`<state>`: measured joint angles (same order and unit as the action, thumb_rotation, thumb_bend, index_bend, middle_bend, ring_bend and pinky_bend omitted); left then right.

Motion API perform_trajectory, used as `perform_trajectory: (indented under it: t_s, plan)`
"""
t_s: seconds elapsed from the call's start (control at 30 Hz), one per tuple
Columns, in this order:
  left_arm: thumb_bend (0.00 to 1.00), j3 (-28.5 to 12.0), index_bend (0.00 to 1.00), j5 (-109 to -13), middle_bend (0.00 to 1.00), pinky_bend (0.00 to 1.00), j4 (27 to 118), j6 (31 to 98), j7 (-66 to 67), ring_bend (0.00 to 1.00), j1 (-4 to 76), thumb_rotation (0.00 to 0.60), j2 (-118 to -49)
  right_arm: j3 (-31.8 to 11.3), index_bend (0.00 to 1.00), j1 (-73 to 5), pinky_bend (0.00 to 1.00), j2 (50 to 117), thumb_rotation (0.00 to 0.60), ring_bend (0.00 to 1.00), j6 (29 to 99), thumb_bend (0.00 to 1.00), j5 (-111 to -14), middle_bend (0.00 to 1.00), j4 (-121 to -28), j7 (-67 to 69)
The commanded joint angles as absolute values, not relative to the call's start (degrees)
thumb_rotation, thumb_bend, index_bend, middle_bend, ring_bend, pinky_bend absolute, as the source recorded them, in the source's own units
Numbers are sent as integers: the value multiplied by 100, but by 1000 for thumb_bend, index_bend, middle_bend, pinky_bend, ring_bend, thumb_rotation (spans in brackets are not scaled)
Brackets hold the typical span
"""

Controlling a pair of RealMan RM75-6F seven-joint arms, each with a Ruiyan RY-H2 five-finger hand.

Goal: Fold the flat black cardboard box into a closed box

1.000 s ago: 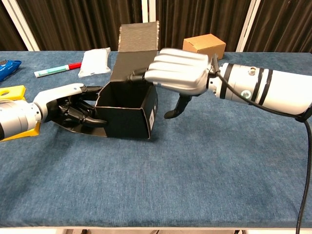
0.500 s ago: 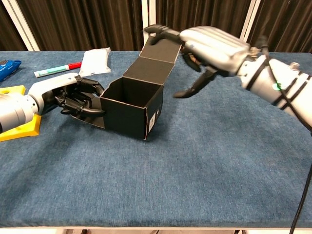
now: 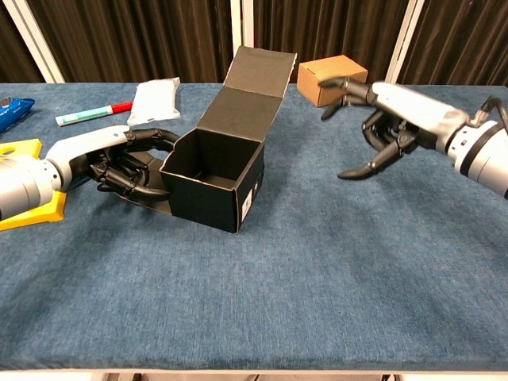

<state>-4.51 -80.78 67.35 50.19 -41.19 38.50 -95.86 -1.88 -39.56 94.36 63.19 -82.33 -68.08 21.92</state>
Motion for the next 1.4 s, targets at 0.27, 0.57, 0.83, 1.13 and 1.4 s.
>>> perform_trajectory:
  t_s: [0.27,0.57,0.83,1.13,1.4]
  plan:
    - [137,-332,110,-8098,109,952,7358,5435,-3746,646,3508,564,-9197,-456,1,-4333,973,9193,600,763,5043,26,-7903,180,-7285,2646]
    - [137,-197,110,-8161,109,952,8029,5840,-3532,646,3152,564,-8780,-1024,0,-5007,975,8909,600,762,3884,26,-7483,166,-7575,2896]
    - [137,-203,110,-8110,109,951,8121,5895,-3563,645,3020,560,-8686,-1496,0,-5662,976,9131,600,763,3260,30,-7238,167,-7120,2758]
    - [137,-252,110,-8066,109,951,8025,5860,-3759,645,2949,563,-8685,-1688,0,-6145,975,9355,600,761,2755,36,-7001,166,-6667,2568]
    - [136,-276,110,-8117,109,951,7939,5900,-3957,645,2886,561,-8663,-1517,0,-5493,975,8968,600,750,3360,15,-7127,113,-7366,2872]
